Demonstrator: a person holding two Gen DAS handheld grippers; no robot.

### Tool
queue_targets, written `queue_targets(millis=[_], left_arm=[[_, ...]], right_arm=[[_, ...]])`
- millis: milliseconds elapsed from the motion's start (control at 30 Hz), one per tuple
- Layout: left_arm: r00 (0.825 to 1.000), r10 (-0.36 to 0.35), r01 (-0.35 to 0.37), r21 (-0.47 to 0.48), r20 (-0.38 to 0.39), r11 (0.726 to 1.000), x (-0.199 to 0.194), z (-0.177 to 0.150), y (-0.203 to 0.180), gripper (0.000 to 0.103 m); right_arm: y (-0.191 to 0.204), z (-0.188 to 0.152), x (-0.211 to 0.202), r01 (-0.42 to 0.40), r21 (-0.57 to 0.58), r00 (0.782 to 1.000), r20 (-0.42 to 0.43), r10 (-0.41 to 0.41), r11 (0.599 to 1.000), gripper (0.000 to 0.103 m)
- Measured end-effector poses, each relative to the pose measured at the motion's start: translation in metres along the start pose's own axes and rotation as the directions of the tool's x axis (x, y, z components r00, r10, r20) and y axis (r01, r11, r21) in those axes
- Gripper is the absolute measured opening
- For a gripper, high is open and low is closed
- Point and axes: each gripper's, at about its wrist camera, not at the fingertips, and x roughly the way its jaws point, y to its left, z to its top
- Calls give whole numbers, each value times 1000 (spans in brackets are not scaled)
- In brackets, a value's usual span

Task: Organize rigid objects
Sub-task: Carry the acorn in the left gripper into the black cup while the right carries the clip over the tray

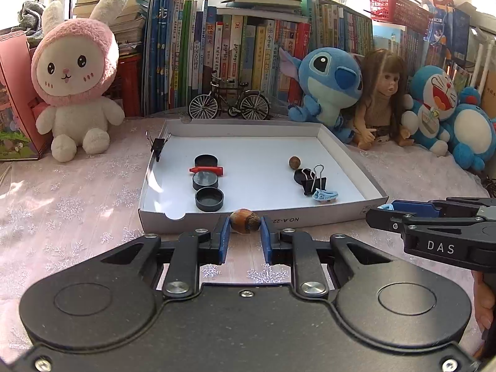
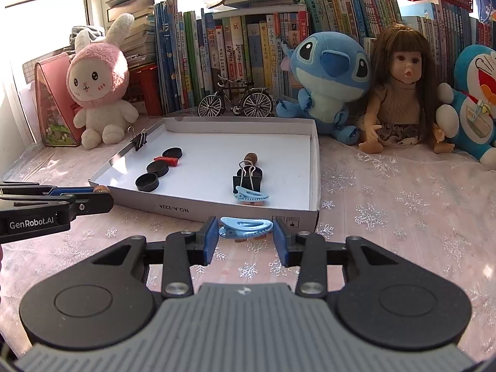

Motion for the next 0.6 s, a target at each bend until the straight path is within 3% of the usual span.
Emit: queue_targets(millis=[300,600], left_arm=[[996,-10,6,-50,-90,999,37,44,14,20],[986,3,-18,-90,-168,996,77,47,26,20]], right_arm=[[-7,53,36,-3,90,991,-131,15,996,44],[-3,56,73,24,105,971,-239,1,994,44]])
